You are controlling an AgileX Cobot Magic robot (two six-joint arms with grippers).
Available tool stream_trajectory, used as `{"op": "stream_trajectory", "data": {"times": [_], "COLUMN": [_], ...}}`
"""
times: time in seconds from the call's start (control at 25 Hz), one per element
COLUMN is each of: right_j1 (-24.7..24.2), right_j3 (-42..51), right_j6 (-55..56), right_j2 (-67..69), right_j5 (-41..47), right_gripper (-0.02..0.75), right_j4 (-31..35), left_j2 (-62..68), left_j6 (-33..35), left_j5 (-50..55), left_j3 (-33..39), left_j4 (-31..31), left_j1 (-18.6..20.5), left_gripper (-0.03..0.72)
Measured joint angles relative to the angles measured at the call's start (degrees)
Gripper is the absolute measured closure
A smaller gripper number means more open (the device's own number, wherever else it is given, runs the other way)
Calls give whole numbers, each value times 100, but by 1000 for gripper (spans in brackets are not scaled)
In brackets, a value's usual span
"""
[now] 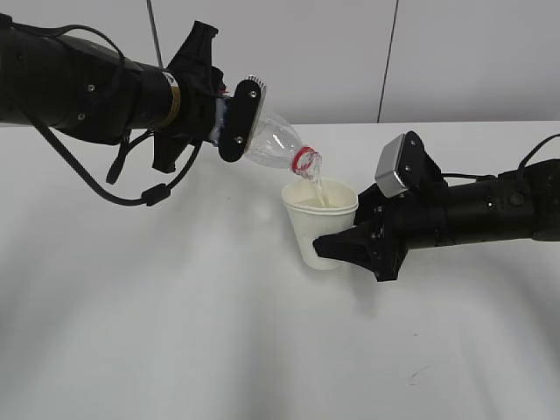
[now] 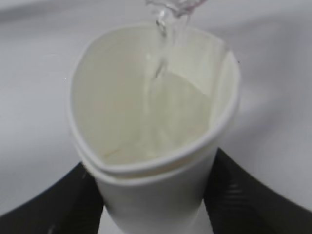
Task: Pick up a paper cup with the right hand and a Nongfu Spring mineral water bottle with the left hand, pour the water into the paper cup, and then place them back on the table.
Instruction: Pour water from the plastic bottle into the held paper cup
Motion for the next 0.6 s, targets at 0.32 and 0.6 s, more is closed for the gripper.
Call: {"op": "stream_trajectory", "data": {"times": [0.32,0.6], "right_j1": [0,0], "right_j3": [0,0], "right_j6": [0,13], "right_j2": [0,0], "right_j5": [14,18], "right_gripper": [307,307], "right_j4": [0,-8], "left_j2": [0,0], "left_j6": [0,0], "left_j5": [0,0], "left_j3": [0,0], "left_j4": [0,0], "left_j1": [0,0], "left_gripper": [380,381]}}
